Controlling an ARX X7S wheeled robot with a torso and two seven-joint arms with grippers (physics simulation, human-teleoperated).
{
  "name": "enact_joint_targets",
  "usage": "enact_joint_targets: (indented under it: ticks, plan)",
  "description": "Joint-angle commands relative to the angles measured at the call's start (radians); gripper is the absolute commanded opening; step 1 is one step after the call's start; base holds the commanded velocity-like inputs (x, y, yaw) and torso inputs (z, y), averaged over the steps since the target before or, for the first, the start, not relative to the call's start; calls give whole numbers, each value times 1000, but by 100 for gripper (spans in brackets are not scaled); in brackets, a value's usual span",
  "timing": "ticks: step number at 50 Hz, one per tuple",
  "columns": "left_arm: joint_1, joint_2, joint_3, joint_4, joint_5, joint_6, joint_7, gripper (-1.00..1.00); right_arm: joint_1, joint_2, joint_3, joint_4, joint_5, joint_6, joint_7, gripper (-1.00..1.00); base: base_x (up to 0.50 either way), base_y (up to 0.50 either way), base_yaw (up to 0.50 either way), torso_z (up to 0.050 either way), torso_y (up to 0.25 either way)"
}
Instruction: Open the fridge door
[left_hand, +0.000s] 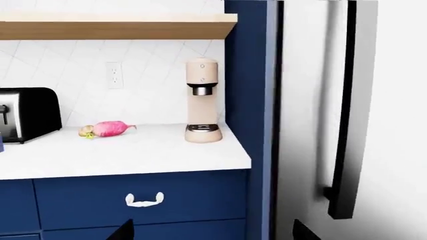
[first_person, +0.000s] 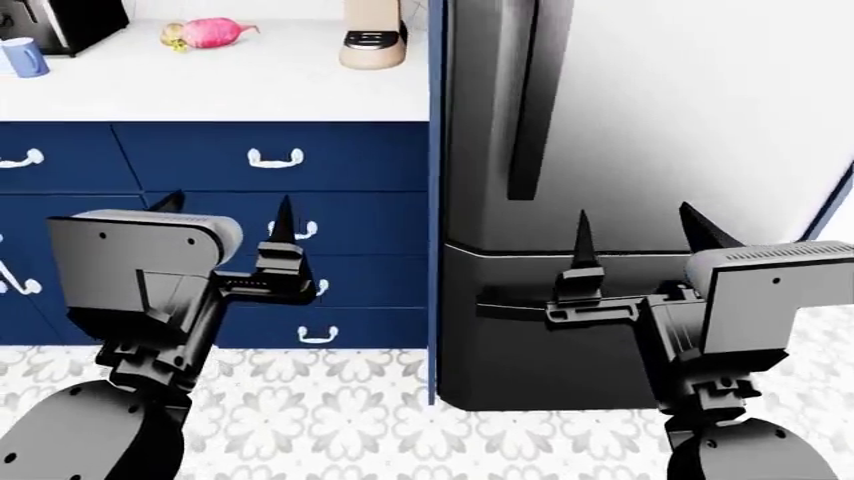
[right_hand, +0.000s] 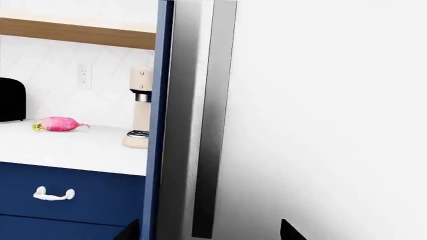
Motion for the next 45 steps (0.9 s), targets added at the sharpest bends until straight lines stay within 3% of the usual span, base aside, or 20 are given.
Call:
enact_joint_targets:
  ticks: [1, 24, 45]
  plan:
    - [4, -4, -1, 2, -7, 3, -5, 100, 3, 2, 0, 2, 9, 4, 6, 100, 336, 406, 0, 0, 0]
    - [0, -9, -6, -2, -24, 2, -16, 100, 5, 3, 12, -7, 37, 24, 16, 100, 445, 241, 0, 0, 1]
    - [-1, -13, -2, -13, -33, 11, -27, 100, 9, 6, 15, 8, 50, 15, 28, 100, 447, 78, 0, 0, 1]
